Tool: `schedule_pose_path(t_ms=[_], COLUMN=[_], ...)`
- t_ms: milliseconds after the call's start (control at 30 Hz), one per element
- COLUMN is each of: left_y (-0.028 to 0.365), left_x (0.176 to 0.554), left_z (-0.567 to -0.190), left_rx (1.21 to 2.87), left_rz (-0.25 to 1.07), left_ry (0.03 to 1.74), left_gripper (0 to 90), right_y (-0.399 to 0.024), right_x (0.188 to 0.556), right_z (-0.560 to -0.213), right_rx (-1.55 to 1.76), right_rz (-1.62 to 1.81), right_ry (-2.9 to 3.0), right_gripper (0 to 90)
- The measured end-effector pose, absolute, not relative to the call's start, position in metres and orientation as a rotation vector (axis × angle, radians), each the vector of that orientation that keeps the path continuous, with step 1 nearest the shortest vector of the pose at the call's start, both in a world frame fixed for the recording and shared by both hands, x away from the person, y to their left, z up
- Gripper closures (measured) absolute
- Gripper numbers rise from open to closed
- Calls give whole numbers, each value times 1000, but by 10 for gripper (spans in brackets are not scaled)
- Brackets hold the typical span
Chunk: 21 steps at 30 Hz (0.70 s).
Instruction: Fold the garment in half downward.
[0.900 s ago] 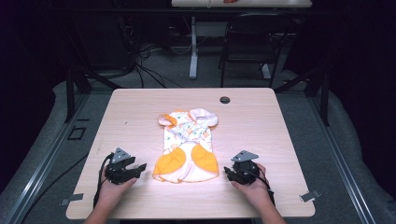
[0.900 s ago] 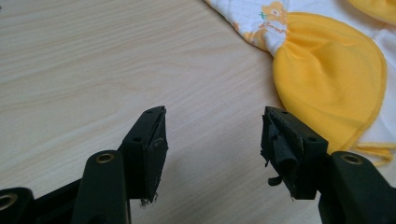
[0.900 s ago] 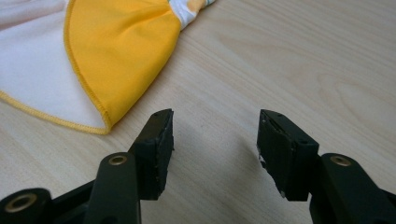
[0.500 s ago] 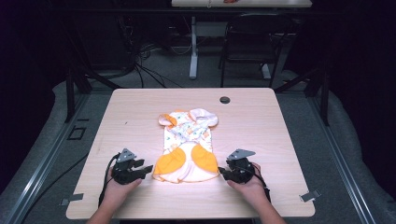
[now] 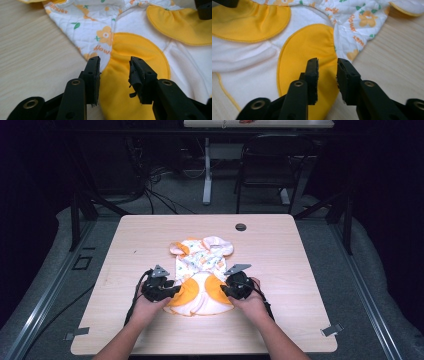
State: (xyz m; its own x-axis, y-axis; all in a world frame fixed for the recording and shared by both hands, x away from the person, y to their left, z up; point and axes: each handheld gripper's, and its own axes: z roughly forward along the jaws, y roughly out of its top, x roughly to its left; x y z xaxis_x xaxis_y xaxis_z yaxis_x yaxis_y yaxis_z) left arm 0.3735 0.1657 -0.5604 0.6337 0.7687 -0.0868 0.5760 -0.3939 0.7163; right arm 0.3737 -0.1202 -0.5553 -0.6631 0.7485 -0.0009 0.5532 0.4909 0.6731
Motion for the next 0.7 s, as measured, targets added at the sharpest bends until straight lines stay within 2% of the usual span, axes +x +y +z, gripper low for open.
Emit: schedule_pose_path(t_ms=[267, 367, 700], left_y=[155, 154, 159], left_x=[379, 376, 358], left_z=[-572, -574, -575], left_rx=[2167, 2181, 2200], left_rz=[325, 326, 298], left_ry=[1036, 1017, 967], left_gripper=[828, 870, 897], right_y=[-104, -104, -109], right_x=[379, 376, 356], right_z=[-565, -567, -568], right_rx=[1062, 1052, 998], right_rz=[864, 865, 907], right_ry=[2473, 2481, 2523], right_gripper=[830, 856, 868])
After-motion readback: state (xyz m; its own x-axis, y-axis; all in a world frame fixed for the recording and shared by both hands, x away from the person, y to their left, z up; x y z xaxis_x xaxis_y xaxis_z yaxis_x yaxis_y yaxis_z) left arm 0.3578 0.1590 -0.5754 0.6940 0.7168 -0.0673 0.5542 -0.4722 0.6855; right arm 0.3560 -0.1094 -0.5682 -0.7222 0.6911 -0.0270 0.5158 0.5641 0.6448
